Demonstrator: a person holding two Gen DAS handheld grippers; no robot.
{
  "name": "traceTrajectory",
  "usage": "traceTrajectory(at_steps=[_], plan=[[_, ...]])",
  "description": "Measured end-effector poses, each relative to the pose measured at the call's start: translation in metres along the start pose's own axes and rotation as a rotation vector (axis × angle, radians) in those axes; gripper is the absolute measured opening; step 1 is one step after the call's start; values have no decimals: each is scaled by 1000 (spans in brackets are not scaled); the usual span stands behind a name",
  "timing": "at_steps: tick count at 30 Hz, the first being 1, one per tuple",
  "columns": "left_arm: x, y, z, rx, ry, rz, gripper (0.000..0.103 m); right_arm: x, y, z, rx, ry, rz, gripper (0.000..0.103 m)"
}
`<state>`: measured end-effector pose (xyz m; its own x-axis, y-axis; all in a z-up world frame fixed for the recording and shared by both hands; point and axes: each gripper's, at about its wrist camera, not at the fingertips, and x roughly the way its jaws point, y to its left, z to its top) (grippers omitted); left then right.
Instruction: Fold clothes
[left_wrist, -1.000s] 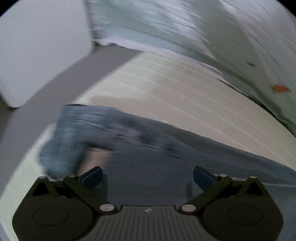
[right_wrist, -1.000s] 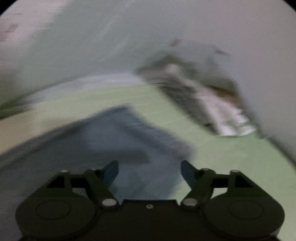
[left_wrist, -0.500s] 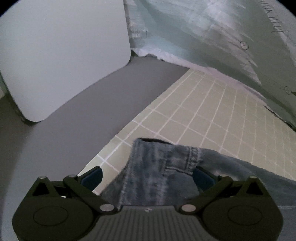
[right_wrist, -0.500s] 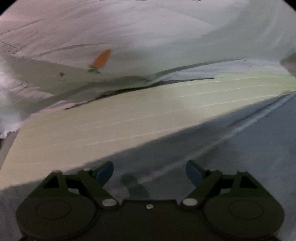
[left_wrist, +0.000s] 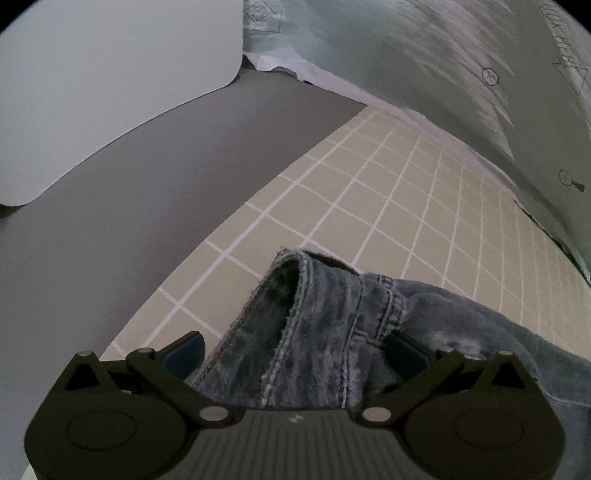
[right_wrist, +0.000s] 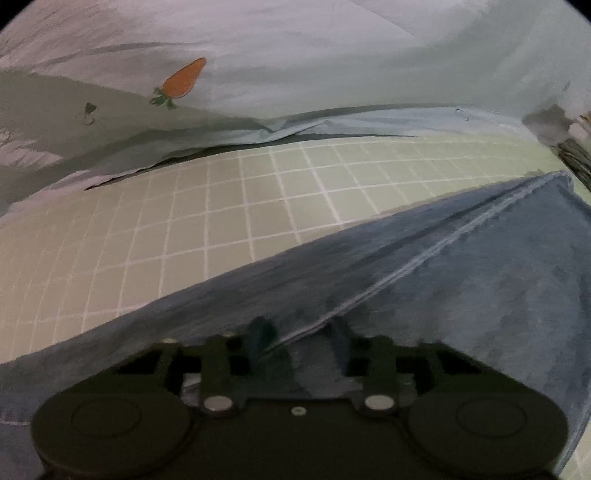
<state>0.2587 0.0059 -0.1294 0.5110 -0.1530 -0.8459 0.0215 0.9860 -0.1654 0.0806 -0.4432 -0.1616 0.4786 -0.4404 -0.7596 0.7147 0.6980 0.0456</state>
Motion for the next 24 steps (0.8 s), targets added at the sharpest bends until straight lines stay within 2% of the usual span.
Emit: traceTrajectory(at_steps=[2,3,6,7,9,11,13,16,21,24], plan=[[0,1,2,-6,7,-1,102,0,-4,0,-7,-4,9,15],[-1,0,2,-7,7,-3,102,1,-5,1,-12,-4,17,13],[-5,-4,2,8,-9,4,83,1,-7,4,-10,-4,23,8],[-7,-6,2,25,-13,22,69,0,-7,4,-5,-8,21,6],[-10,-7,4,51,-8,28,62,-1,-7,4,-5,-20,17,5],[-12,-4,6,38,-2,-6,49,-6,-5,7,-8,-42,17,4],[-15,-2,7,28,-2,-31,43,-12,-4,11,-12,-67,18,4],[-23,-8,8,56,-31,-21,38,-20,-2,19,-12,-108,21,4],[-42,-21,17,81,-114,-9,36,-19,4,34,-35,-157,27,4],[-40,-24,24,73,-140,-5,36,-13,7,41,-26,-171,42,4]])
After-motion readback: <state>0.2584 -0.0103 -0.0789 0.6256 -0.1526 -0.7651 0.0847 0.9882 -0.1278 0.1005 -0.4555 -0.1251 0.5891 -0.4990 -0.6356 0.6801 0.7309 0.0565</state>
